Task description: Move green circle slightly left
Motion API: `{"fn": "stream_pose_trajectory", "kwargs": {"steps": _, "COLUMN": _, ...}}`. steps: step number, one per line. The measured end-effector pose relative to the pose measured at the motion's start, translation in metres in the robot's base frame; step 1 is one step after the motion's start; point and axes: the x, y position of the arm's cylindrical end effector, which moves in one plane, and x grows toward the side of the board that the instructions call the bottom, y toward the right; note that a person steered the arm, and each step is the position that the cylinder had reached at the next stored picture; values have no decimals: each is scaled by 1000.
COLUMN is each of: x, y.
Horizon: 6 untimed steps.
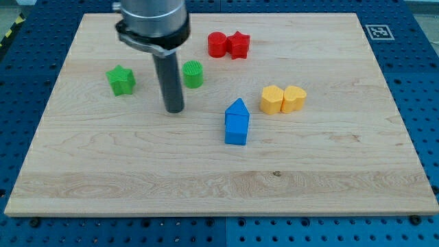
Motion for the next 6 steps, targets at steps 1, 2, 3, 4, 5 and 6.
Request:
{"fn": "stream_pose_trajectory", "kwargs": {"steps": 1, "x": -6, "y": 15}}
{"fn": "stream_pose_trajectory", "kwargs": {"steps": 2, "x": -19, "y": 36}}
{"fn": "stream_pose_trajectory", "kwargs": {"steps": 3, "x": -25, "y": 60}}
{"fn": "stream_pose_trajectory", "kwargs": {"steps": 4, "x": -46, "y": 62}}
{"fn": "stream_pose_trajectory", "kwargs": {"steps": 5, "x": -76, "y": 62}}
{"fn": "stream_pose_trajectory", "kwargs": {"steps": 6, "x": -71, "y": 24}}
